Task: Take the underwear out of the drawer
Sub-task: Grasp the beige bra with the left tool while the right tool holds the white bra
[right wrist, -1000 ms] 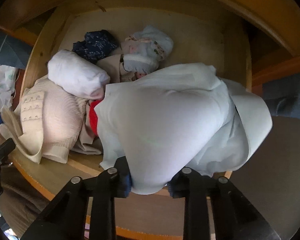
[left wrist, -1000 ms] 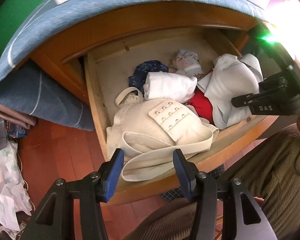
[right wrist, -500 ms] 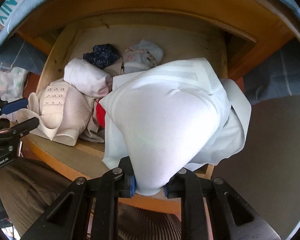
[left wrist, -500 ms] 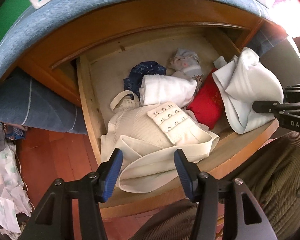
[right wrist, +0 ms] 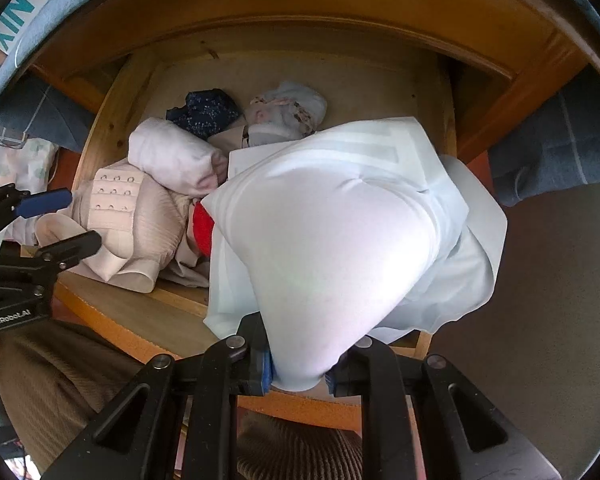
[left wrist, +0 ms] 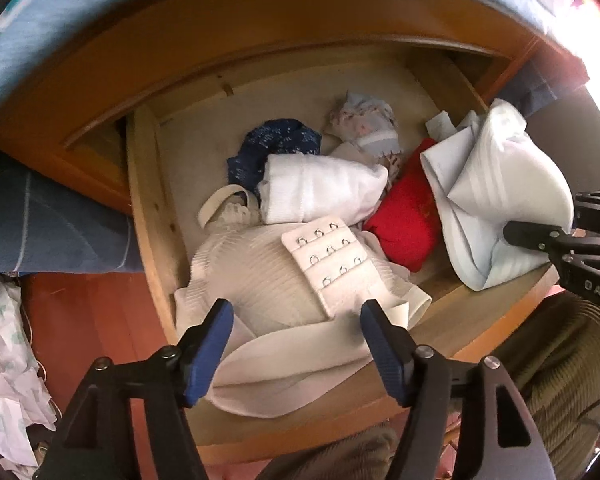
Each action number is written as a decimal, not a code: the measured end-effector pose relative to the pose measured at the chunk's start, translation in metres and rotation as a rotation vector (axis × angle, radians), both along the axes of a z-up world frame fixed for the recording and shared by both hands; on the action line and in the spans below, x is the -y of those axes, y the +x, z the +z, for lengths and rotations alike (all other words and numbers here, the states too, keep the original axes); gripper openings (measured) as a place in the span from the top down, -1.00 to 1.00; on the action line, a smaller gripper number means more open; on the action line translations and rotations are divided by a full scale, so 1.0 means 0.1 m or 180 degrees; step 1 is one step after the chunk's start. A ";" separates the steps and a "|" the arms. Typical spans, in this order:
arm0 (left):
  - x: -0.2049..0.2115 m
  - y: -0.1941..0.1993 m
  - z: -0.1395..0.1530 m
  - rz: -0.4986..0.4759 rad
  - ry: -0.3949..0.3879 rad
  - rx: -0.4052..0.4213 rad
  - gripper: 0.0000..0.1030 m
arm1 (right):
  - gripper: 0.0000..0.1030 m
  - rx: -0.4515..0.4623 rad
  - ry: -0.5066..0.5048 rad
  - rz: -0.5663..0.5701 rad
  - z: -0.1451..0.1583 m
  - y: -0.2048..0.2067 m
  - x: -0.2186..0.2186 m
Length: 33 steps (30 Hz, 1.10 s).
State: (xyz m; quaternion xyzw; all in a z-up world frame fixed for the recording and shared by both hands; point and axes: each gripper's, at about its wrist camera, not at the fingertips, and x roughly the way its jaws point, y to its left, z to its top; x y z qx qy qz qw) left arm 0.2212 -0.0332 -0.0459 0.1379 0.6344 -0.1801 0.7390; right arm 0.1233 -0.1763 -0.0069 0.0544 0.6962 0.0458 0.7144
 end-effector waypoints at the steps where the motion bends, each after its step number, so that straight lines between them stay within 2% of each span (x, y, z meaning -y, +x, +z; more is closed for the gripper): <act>1: 0.02 0.01 -0.03 0.0007 0.0021 -0.0004 -0.33 | 0.67 -0.0008 -0.0001 0.0006 0.00 0.00 0.00; 9: 0.10 0.06 -0.15 -0.0058 0.0099 -0.0071 -0.38 | 0.67 -0.0060 0.0036 -0.0005 -0.03 0.01 0.00; 13: 0.04 0.08 -0.19 0.0025 -0.0008 -0.0157 -0.37 | 0.67 -0.0070 0.0064 -0.0003 -0.03 0.01 0.00; 21: 0.02 0.12 -0.28 0.0115 -0.0052 -0.0273 -0.36 | 0.67 -0.0083 0.0086 -0.0016 -0.04 0.01 0.01; 28: 0.02 0.13 -0.31 0.0211 -0.0076 -0.0270 0.01 | 0.67 -0.0081 0.0095 -0.0012 -0.04 0.02 0.01; 33: 0.00 0.11 -0.27 0.0265 -0.0080 -0.0264 0.21 | 0.67 -0.0072 0.0084 -0.0001 -0.03 0.01 0.01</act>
